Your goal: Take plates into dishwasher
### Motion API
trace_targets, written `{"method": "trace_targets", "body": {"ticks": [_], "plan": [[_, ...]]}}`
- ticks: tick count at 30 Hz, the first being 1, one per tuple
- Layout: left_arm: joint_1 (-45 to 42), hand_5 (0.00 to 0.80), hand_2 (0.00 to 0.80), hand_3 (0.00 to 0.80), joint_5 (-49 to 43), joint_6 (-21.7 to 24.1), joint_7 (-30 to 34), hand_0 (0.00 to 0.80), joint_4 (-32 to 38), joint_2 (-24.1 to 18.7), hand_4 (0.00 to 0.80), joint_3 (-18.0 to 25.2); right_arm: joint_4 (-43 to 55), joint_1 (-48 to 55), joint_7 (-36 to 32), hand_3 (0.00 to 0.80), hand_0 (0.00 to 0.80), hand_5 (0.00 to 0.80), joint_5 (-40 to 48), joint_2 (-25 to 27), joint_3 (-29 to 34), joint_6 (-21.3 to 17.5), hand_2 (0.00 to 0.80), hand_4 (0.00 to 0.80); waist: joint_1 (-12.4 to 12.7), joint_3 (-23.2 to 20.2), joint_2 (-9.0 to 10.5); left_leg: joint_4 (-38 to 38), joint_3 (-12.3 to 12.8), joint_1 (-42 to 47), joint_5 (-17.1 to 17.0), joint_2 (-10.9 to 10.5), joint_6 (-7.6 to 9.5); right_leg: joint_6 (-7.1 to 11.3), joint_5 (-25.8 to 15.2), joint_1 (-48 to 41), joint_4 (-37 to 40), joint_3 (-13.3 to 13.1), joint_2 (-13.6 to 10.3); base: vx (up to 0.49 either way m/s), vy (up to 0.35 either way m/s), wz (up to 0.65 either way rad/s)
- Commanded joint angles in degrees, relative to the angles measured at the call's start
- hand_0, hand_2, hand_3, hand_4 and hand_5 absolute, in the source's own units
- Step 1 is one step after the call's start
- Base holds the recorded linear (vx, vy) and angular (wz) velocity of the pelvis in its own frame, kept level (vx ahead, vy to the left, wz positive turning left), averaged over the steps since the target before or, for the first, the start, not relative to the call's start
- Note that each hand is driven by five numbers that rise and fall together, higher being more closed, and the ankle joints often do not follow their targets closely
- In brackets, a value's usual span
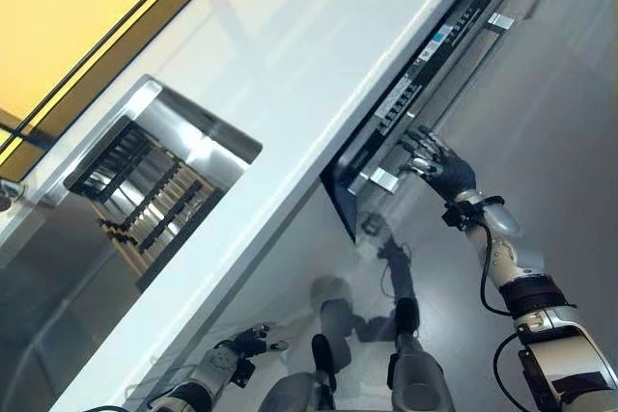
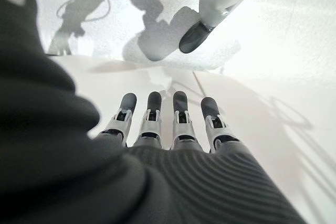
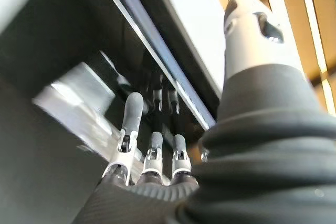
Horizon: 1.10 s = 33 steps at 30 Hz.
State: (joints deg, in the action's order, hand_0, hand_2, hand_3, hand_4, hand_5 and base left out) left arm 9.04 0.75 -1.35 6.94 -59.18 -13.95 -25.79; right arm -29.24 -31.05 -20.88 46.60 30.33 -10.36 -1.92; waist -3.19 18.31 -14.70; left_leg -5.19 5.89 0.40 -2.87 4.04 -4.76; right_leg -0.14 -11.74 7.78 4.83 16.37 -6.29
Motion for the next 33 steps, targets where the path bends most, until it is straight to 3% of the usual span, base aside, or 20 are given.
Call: {"method": "trace_targets", "body": {"ticks": [1, 6, 11, 16, 24, 28, 33], "plan": [[1.45, 0.0, 0.0, 0.0, -0.96, 0.82, -1.13, 0.0, -1.04, -3.94, 0.0, -1.51, 0.23, -6.27, -1.81, 0.0, 0.0, 0.0, -1.12, -5.83, -3.22, -0.88, 0.0, 0.0, 2.88, -0.3, 5.13, 0.88, 2.48, -2.25, -2.06, -1.64, 0.71, 4.18, 11.47, -1.84, -9.82, -4.41, -4.19, 0.046, 0.014, 0.2], [-0.26, 0.0, 0.0, 0.0, -0.57, 1.26, -1.74, 0.0, -1.42, -4.0, 0.0, -0.53, -1.09, -6.0, -0.39, 0.0, 0.0, 0.0, -0.41, -6.23, -2.88, -2.09, 0.0, 0.0, 3.99, -0.75, 6.68, 1.08, 1.86, -1.57, -1.79, -1.51, 0.81, 3.98, 11.22, -3.35, -9.07, -3.7, -3.87, 0.068, 0.041, 0.12], [-1.78, 0.0, 0.0, 0.0, -0.62, 2.03, -3.49, 0.0, -2.0, -3.94, 0.0, 1.71, -0.2, -2.85, 4.39, 0.0, 0.0, 0.0, -9.14, -5.91, -2.53, -6.38, 0.0, 0.0, 4.17, -1.77, 9.3, 2.25, 1.88, -0.75, -0.79, -1.01, 1.06, 4.04, 11.24, -4.91, -8.8, -3.63, -3.81, 0.091, 0.099, 0.09], [-4.08, 0.0, 0.0, 0.0, -0.46, 1.98, -4.81, 0.0, -2.19, -3.68, 0.0, 4.69, 5.7, 5.94, 9.64, 0.0, 0.0, 0.0, -11.97, -4.53, 2.35, -12.28, 0.0, 0.0, 3.27, -3.47, 12.98, 3.84, 2.96, 0.43, 1.03, -0.12, 1.95, 4.78, 10.95, -6.7, -8.52, -4.29, -4.08, 0.133, 0.141, 0.32], [-8.45, 0.0, 0.0, 0.0, -1.62, 2.85, -6.09, 0.0, -3.62, -3.11, 0.0, 10.84, 15.68, 24.06, 10.53, 0.0, 0.0, 0.0, -0.91, -9.07, 16.45, -22.45, 0.0, 0.0, 0.33, -6.57, 16.25, 3.42, 5.78, 3.88, 3.21, -0.09, 4.57, 7.94, 9.74, -8.13, -9.5, -6.88, -5.1, 0.135, 0.177, -0.06], [-8.41, 0.0, 0.0, 0.0, -1.55, 2.97, -6.36, 0.0, -4.88, -3.96, 0.0, 12.89, 17.19, 27.43, 13.06, 0.0, 0.0, 0.0, 6.15, -13.34, 23.87, -29.86, 0.0, 0.0, -1.24, -7.38, 17.4, 3.02, 7.44, 5.0, 4.34, -0.84, 5.91, 10.27, 5.15, -6.79, -11.64, -8.81, -6.56, 0.009, 0.138, -0.25], [-7.77, 0.0, 0.0, 0.0, -0.6, 2.57, -6.63, 0.0, -6.67, -4.57, 0.0, 12.59, 12.17, 27.55, 19.88, 0.0, 0.0, 0.0, 7.12, -13.9, 26.72, -31.05, 0.0, 0.0, -1.74, -8.25, 17.53, 2.1, 8.23, 5.51, 4.41, -1.32, 6.44, 11.34, 1.16, -5.35, -13.82, -10.09, -7.51, -0.016, 0.097, -0.22]]}}
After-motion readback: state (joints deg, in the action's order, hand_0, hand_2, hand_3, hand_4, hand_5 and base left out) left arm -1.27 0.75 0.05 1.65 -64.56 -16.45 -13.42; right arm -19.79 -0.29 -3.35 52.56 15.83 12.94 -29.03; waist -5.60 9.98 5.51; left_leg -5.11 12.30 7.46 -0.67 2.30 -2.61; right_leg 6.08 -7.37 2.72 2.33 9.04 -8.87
